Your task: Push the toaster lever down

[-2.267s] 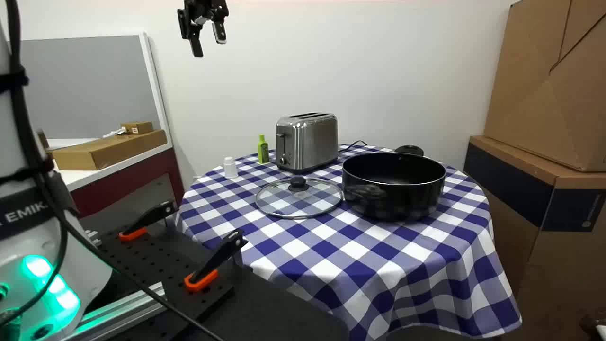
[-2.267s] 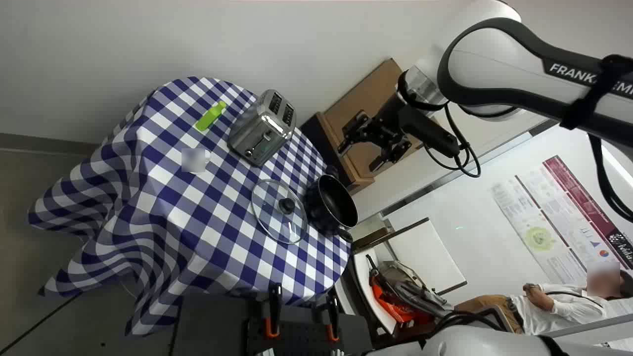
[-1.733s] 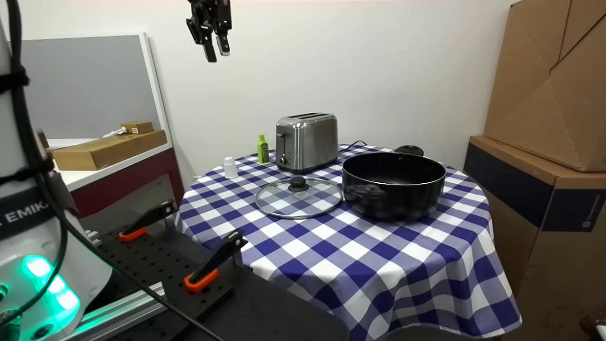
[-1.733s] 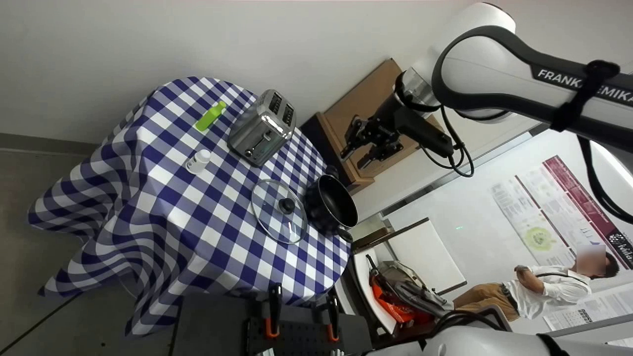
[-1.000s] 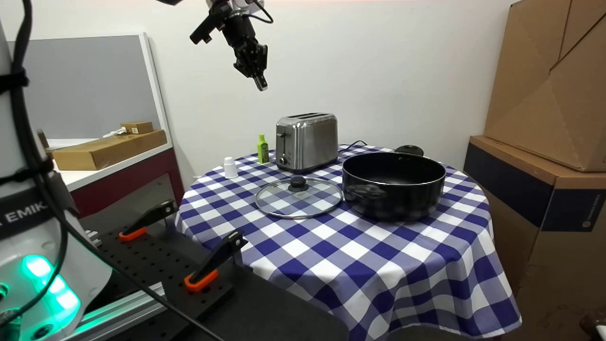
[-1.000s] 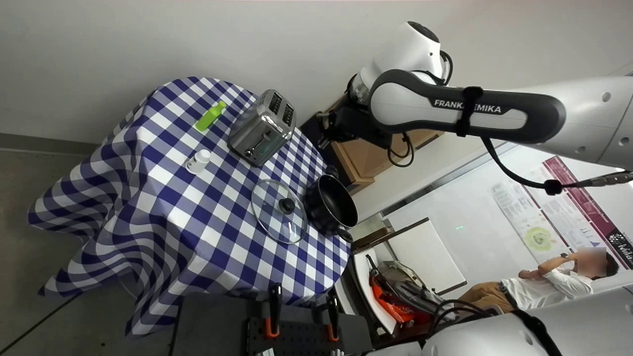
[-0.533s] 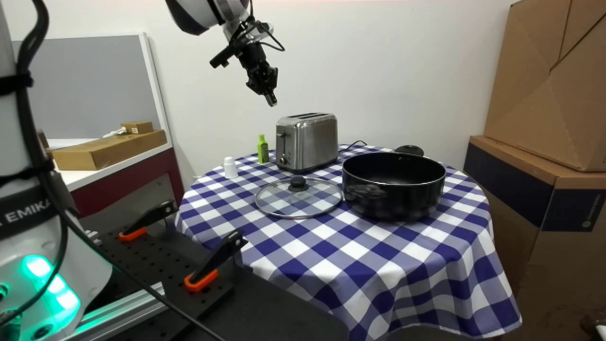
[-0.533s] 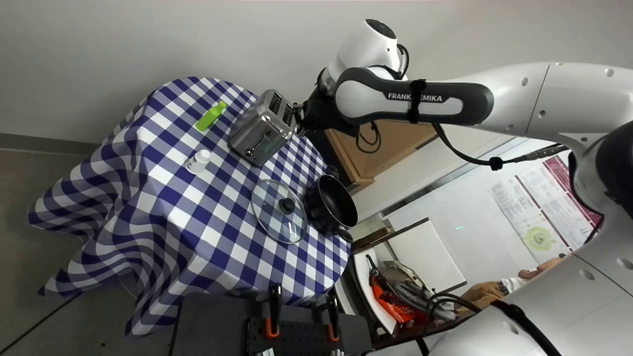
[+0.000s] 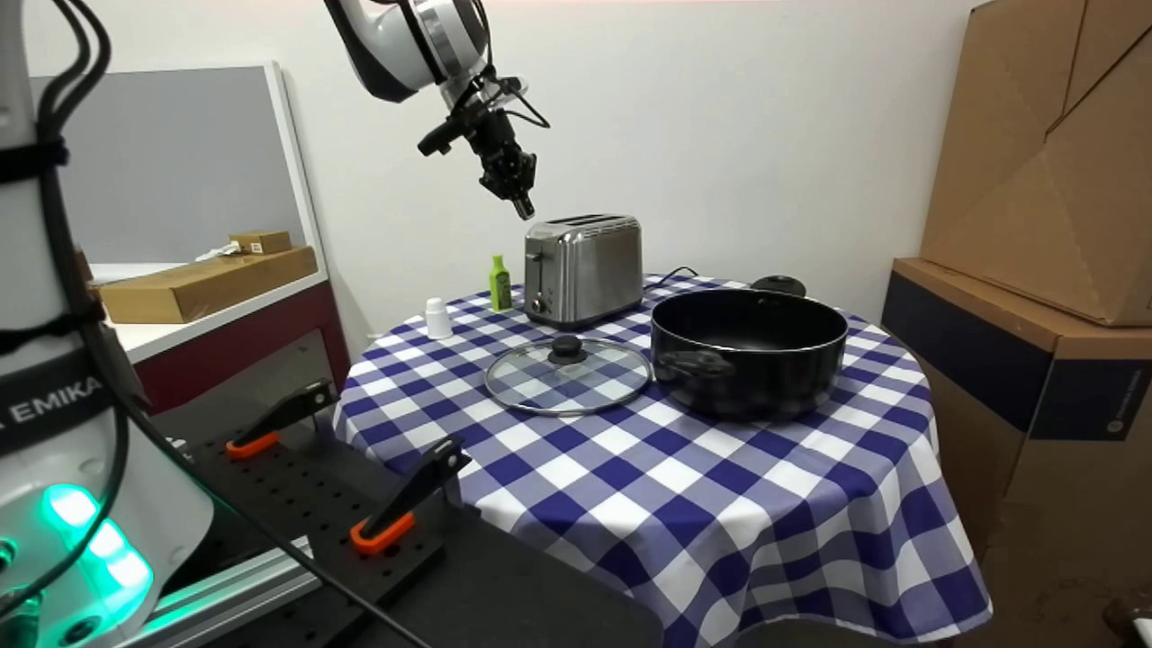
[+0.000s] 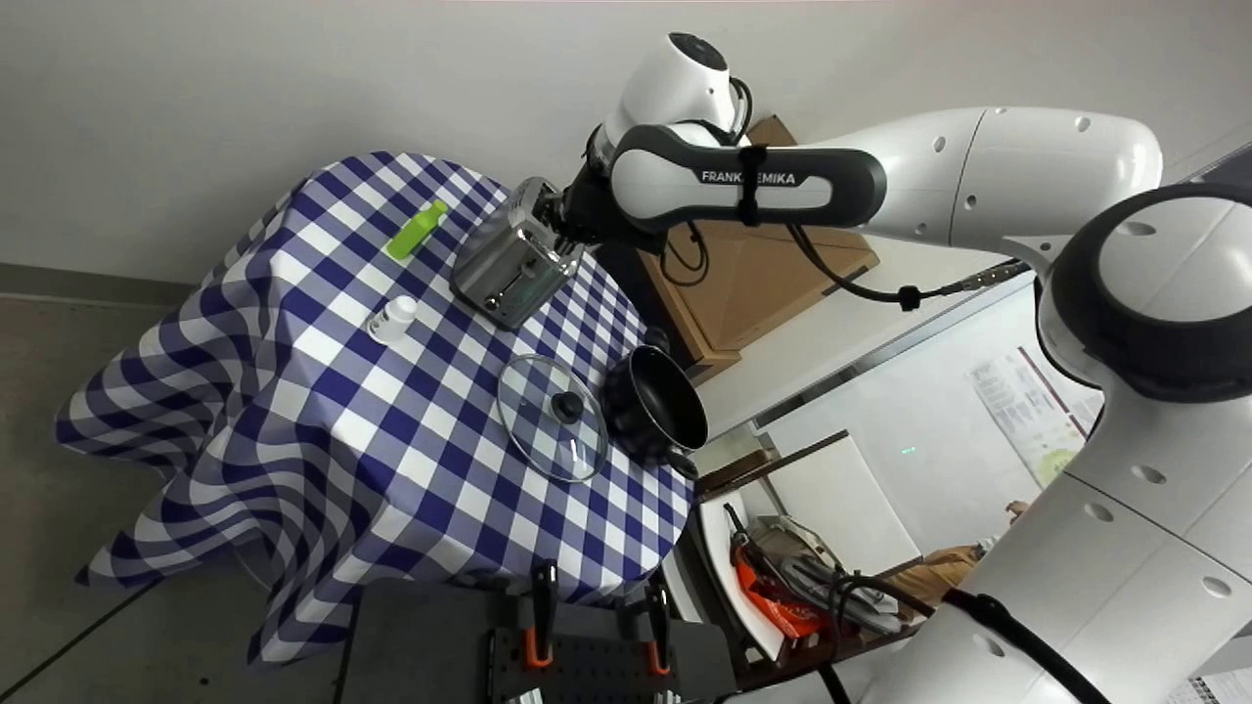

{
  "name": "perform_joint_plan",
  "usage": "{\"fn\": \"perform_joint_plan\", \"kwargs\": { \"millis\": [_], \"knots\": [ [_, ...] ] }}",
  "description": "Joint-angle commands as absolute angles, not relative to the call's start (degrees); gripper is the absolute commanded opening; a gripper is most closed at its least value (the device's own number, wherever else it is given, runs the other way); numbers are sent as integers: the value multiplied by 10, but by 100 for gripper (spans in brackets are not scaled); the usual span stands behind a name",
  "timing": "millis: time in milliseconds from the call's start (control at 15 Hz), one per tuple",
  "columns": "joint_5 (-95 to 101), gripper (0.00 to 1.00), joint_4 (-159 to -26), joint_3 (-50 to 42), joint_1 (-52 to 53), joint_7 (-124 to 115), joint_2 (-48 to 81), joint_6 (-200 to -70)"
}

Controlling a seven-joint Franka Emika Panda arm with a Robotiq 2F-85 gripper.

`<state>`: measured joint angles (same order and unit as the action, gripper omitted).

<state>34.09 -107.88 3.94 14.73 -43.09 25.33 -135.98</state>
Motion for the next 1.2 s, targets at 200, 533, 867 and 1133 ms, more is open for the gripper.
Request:
{"fn": "perform_joint_plan", "kwargs": {
  "millis": [200,533,867,1133],
  "knots": [
    [341,0,-1026,2,181,-431,315,-1377],
    [338,0,-1009,-9,193,-428,347,-1381],
    [336,0,-999,-19,199,-425,374,-1383],
    [333,0,-988,-21,200,-421,400,-1388]
  ]
}}
